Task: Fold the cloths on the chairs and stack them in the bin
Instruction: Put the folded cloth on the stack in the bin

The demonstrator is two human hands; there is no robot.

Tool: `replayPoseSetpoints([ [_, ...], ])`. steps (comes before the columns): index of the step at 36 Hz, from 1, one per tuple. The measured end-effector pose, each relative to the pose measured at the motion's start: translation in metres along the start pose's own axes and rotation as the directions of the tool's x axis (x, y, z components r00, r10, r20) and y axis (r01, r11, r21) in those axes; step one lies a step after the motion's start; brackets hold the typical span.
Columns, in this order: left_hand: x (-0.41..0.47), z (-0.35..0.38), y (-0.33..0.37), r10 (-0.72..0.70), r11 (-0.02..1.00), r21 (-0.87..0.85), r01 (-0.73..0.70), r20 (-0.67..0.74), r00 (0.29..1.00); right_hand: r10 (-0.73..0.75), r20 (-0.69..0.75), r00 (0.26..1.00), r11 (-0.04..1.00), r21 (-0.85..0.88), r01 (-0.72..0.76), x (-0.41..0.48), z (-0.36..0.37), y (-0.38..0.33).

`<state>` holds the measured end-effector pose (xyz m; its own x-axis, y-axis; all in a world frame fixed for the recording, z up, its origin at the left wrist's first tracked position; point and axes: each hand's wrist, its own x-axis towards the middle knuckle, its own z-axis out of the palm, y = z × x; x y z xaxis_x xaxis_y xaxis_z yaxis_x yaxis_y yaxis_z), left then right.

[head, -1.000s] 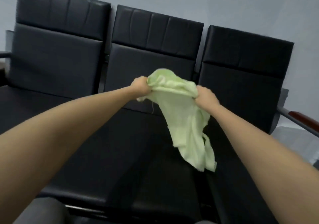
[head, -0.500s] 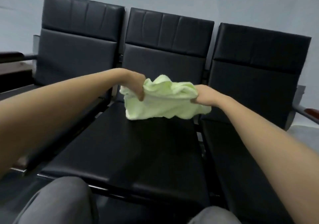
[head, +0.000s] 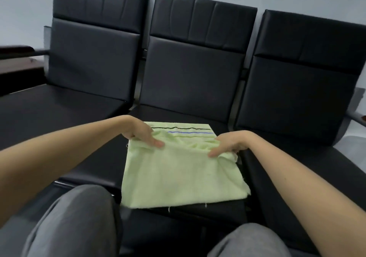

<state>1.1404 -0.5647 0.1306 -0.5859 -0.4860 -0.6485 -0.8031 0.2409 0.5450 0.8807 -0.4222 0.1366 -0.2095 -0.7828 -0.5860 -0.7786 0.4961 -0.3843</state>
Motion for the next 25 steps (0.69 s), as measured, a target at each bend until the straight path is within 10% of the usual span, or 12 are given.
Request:
replayPoseSetpoints([
  [13, 0.055, -0.024, -0.032, 0.073, 0.933, -0.283, -0.221, -0.452, 0.889, -0.049, -0.462, 0.886, 0.985, 0.127, 0.121, 0.051, -0.019, 0.010],
  [22, 0.094, -0.065, -0.047, -0.133, 0.906, -0.376, -0.193, -0.689, 0.713, -0.228, -0.182, 0.957, 0.908, 0.315, 0.276, 0.085, -0.061, -0.016],
  [25, 0.110, -0.072, -0.056, -0.132, 0.953, -0.283, -0.108, -0.709, 0.693, -0.171, -0.285, 0.943, 0.945, 0.225, 0.239, 0.119, -0.072, -0.021],
])
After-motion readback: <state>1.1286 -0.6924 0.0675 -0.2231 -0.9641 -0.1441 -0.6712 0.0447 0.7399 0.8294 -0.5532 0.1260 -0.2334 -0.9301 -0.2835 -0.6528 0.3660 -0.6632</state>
